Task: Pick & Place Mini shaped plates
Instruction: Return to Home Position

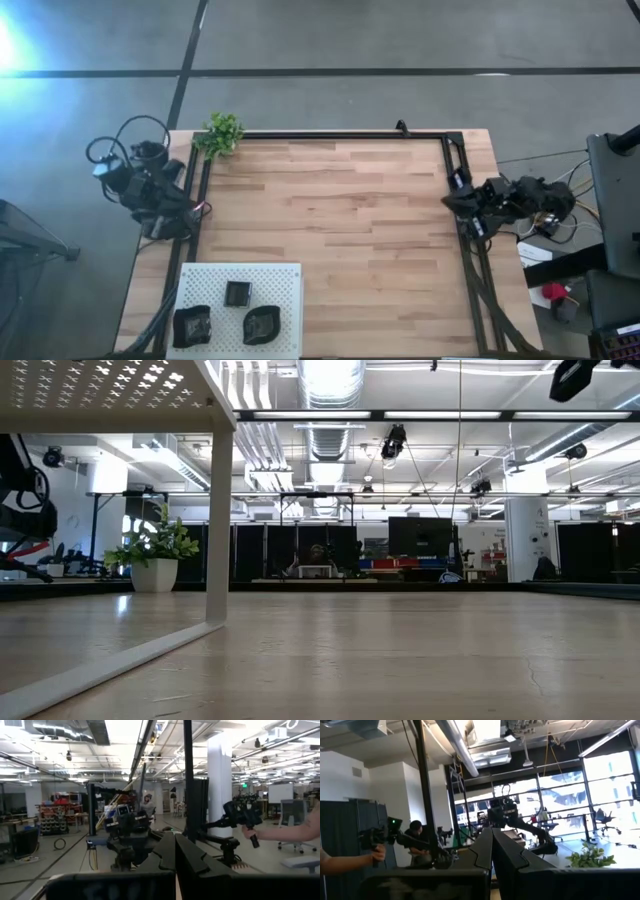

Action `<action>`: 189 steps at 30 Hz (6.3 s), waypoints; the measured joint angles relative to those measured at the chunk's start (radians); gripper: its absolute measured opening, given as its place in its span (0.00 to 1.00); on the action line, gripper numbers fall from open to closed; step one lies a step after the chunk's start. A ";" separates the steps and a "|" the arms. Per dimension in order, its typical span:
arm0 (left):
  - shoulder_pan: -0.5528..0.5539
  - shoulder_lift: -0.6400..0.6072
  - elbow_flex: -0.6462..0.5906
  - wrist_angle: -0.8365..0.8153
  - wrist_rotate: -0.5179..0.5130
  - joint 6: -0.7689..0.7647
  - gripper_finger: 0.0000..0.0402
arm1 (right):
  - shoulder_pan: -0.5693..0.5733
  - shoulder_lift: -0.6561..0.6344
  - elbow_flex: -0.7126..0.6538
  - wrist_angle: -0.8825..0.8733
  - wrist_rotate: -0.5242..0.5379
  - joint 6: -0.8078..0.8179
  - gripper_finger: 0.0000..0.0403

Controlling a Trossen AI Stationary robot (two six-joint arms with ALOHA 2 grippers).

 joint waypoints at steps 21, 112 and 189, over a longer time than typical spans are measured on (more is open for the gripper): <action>0.000 0.000 -0.409 0.416 -0.129 0.030 0.00 | 0.000 0.002 -0.268 0.279 0.000 -0.061 0.02; 0.903 0.003 -0.512 0.146 0.440 -0.236 0.00 | 0.000 0.002 -0.266 -0.068 0.209 -0.154 0.02; 0.903 0.003 -0.512 0.145 0.440 -0.235 0.00 | 0.000 0.002 -0.267 -0.068 0.208 -0.156 0.02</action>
